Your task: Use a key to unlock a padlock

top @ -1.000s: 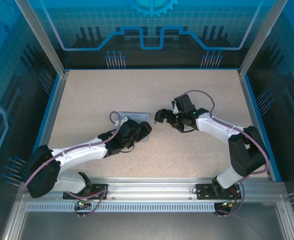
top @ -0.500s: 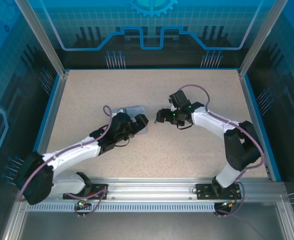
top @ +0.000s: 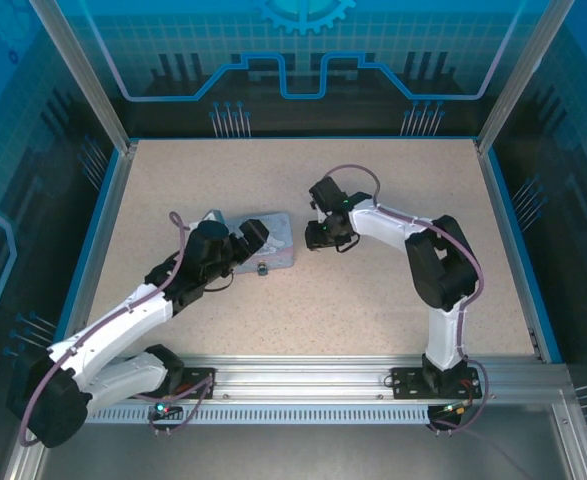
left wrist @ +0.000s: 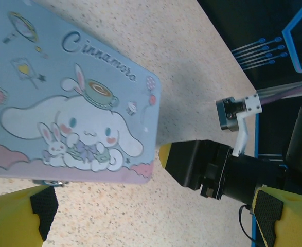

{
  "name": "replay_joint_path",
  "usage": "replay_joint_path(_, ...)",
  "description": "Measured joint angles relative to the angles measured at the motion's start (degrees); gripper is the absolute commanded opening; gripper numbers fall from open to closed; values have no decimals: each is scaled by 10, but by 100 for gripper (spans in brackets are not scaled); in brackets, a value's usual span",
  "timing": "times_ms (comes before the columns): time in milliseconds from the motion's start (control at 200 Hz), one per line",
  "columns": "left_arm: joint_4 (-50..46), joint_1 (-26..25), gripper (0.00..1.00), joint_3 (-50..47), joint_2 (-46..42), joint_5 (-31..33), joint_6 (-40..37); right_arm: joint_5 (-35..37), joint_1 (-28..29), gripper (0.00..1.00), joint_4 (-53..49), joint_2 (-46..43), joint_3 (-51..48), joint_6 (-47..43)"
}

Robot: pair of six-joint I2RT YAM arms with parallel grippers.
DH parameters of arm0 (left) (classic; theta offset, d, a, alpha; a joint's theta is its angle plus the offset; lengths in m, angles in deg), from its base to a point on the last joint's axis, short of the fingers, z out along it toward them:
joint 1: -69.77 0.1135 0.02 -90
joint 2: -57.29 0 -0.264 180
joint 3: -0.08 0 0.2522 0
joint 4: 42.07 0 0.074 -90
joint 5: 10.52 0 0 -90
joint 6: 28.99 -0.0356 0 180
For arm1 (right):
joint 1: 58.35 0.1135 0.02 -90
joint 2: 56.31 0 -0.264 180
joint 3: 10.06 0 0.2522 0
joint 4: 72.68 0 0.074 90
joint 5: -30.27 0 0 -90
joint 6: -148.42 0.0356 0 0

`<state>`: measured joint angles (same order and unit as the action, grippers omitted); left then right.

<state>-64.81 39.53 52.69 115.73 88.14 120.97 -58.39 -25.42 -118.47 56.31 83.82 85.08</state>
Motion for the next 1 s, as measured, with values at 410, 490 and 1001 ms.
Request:
replay_joint_path(410, -13, 23, 99, 0, -2, -19, -1, 19, 22, 40, -23, 49, 42, -2)
replay_joint_path(490, -13, 24, 99, 0, -7, -21, -1, 26, 25, 38, -28, 57, 47, -2)
replay_joint_path(1001, -13, 31, 99, 0, -15, -26, 0, 85, 50, 35, -53, 85, 74, -2)
